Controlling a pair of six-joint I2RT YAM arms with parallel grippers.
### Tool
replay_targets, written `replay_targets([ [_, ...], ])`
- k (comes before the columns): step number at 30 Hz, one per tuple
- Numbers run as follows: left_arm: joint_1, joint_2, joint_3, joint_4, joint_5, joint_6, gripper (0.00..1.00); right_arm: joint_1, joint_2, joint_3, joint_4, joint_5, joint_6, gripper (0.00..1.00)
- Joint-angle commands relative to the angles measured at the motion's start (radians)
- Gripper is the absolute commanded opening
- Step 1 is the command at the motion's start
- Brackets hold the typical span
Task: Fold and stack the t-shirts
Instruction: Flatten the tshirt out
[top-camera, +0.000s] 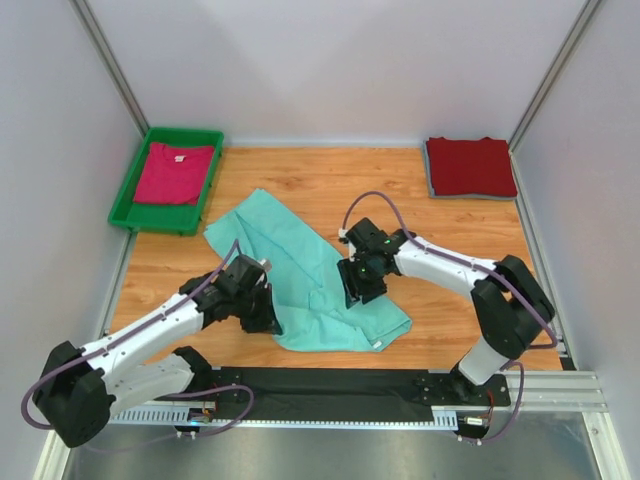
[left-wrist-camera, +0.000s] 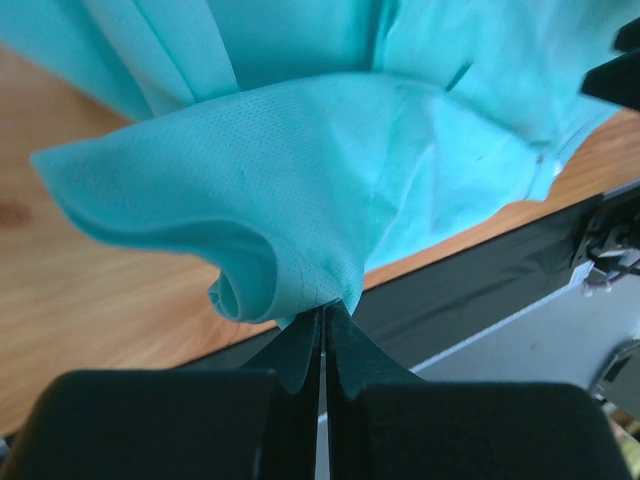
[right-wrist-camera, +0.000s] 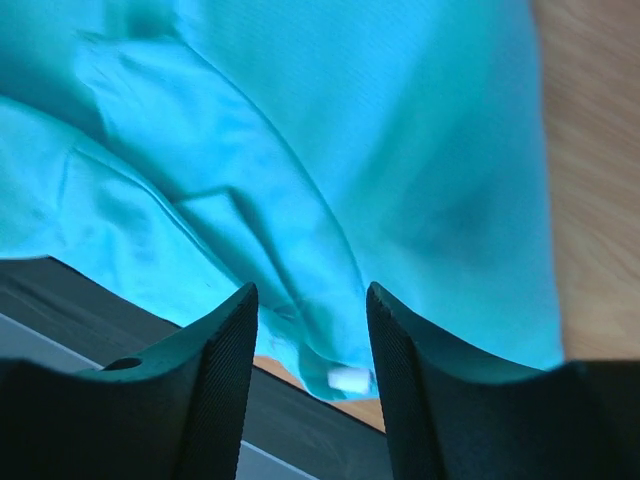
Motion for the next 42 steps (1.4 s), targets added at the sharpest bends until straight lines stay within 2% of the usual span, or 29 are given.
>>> replay_targets([
  [1,-0.025,-0.089,-0.071,-0.006,0.041,-0.150,0.00,0.057,0.095,0.113,0.003,0.064,0.004,0.53],
  [5,-0.045,-0.202,-0.146,-0.012,0.027,-0.222,0.00,0.073,0.184,0.215,-0.006,0.146,-0.019,0.54],
  [12,-0.057,-0.340,-0.206,-0.055,-0.016,-0.277,0.00,0.107,0.282,0.292,-0.002,0.104,-0.076,0.57],
  [14,-0.059,-0.350,-0.200,-0.064,-0.020,-0.279,0.00,0.116,0.307,0.300,-0.008,0.090,-0.067,0.52],
  [15,-0.057,-0.351,-0.197,-0.066,-0.022,-0.276,0.00,0.127,0.311,0.305,-0.006,0.091,-0.060,0.46],
  [16,-0.059,-0.347,-0.193,-0.066,-0.023,-0.273,0.00,0.131,0.319,0.305,-0.005,0.091,-0.053,0.43],
  [21,-0.057,-0.317,-0.162,-0.064,-0.030,-0.251,0.00,0.176,0.336,0.329,-0.012,0.104,-0.033,0.38],
  [24,-0.057,-0.291,-0.145,-0.055,-0.027,-0.239,0.00,0.183,0.359,0.345,-0.020,0.117,-0.031,0.18],
  [25,-0.057,-0.285,-0.140,-0.058,-0.027,-0.234,0.00,0.183,0.365,0.351,-0.025,0.133,-0.031,0.00],
  [28,-0.057,-0.300,-0.098,-0.124,-0.065,-0.222,0.00,0.180,0.339,0.361,-0.066,0.218,-0.036,0.00],
  [32,-0.057,-0.372,0.057,-0.274,-0.189,-0.201,0.00,0.124,0.201,0.374,-0.143,0.335,-0.039,0.01],
  [34,-0.057,-0.420,0.134,-0.363,-0.313,-0.185,0.00,0.053,0.094,0.403,-0.176,0.370,-0.047,0.00],
  [35,-0.059,-0.432,0.219,-0.389,-0.357,-0.178,0.00,0.029,0.055,0.421,-0.215,0.374,-0.053,0.01],
  [36,-0.059,-0.443,0.263,-0.408,-0.435,-0.158,0.00,-0.017,0.023,0.471,-0.233,0.372,-0.060,0.00],
  [42,-0.057,-0.437,0.611,-0.388,-0.641,0.034,0.00,-0.093,-0.129,0.703,-0.364,0.371,-0.105,0.00],
])
